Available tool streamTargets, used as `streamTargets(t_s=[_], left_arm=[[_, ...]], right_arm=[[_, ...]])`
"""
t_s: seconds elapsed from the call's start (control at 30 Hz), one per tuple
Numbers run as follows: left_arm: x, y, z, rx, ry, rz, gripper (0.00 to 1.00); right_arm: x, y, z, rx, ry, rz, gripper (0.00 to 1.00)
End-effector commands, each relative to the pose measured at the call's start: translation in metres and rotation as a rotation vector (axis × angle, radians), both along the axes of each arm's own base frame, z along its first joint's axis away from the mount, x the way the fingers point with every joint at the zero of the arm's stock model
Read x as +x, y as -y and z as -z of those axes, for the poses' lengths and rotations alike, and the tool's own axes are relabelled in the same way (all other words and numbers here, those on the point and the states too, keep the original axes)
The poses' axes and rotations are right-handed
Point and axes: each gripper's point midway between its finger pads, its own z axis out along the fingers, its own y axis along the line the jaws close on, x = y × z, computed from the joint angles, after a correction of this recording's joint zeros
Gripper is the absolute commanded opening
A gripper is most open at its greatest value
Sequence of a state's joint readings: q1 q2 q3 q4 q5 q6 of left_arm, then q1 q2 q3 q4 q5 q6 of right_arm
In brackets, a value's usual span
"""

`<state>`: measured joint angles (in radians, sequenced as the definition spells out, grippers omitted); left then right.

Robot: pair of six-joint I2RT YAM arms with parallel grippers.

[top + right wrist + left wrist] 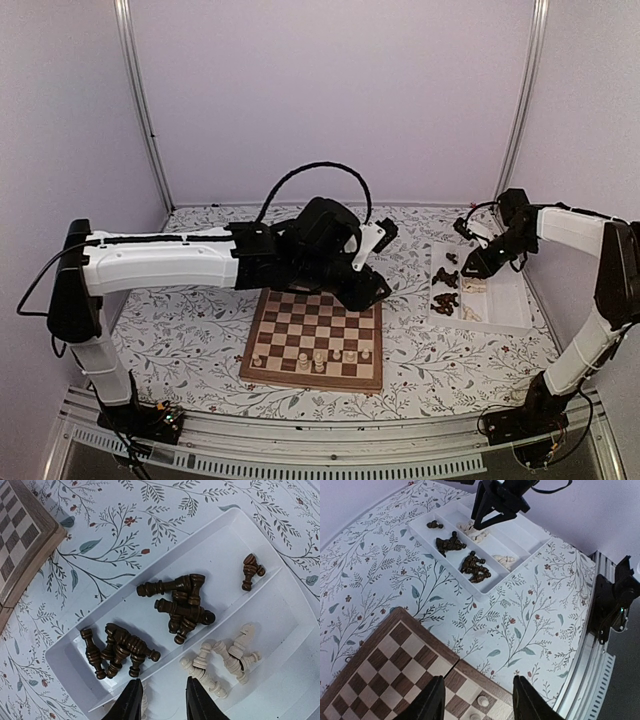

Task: Set up the chess pieces on the board
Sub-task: Pick up the chess piece from the storage box.

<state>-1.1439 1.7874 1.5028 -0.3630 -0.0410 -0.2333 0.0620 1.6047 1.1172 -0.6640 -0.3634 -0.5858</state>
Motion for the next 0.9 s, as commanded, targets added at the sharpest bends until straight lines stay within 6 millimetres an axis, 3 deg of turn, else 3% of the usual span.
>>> streamTargets(t_s=[0.0,0.17,0.53,0.87], left_arm=[[0.003,0.033,0.001,-0.099,-0.041,0.072,0.47],[0.003,0.035,0.010,-0.086,-0.057,0.103,0.47],[0.002,0.032,0.019,-0.085,-0.079,0.121,0.47],[0.001,0.023,0.025,-0.070,-0.077,0.108,0.47]], right_arm=[[-0.010,0.026,0.025,-0.161,-0.048,-0.046,0.32],[-0.007,0.039,0.042,-0.213,-0.075,-0.087,0.30],[0.017,0.057,0.055,-0.337,-0.081,-0.190,0.28],[0.003,0.057,0.070,-0.345,-0.160,-0.280,0.28]])
